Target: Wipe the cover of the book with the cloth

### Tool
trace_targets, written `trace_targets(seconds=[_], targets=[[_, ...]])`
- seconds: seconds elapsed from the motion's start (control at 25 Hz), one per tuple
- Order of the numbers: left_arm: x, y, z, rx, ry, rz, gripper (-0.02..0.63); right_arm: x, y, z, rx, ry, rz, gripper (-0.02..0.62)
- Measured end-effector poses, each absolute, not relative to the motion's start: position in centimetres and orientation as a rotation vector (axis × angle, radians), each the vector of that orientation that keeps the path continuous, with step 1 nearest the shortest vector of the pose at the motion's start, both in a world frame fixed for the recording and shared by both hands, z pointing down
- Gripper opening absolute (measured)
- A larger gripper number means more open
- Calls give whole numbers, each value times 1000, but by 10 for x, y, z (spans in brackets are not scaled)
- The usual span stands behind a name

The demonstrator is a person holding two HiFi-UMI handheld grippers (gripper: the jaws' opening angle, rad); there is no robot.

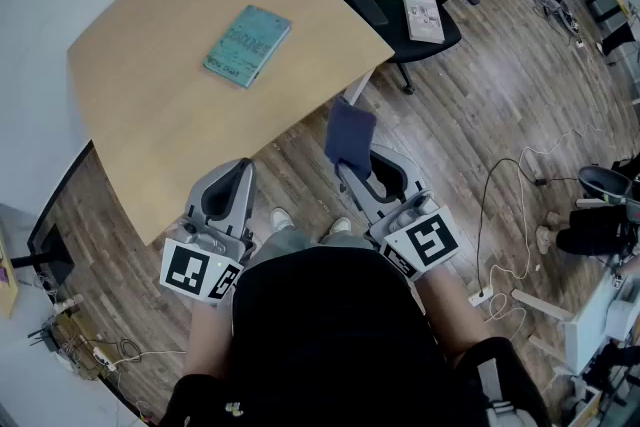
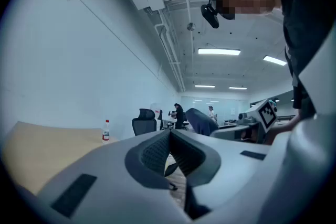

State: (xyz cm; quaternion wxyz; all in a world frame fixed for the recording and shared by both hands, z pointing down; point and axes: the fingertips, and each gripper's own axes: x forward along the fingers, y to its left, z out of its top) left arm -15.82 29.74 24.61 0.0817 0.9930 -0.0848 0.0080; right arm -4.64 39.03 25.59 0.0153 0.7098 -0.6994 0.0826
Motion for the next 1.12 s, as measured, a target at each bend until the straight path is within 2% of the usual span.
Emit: trace_targets(seconds=[0.68,1.12], targets=[[-161,236,279,3011,-4,116,21,-52,321,273,2279,-2054,344,129],[-155,184,308,2925,-81,196,21,-27,281,291,2277,-2008,413,130]])
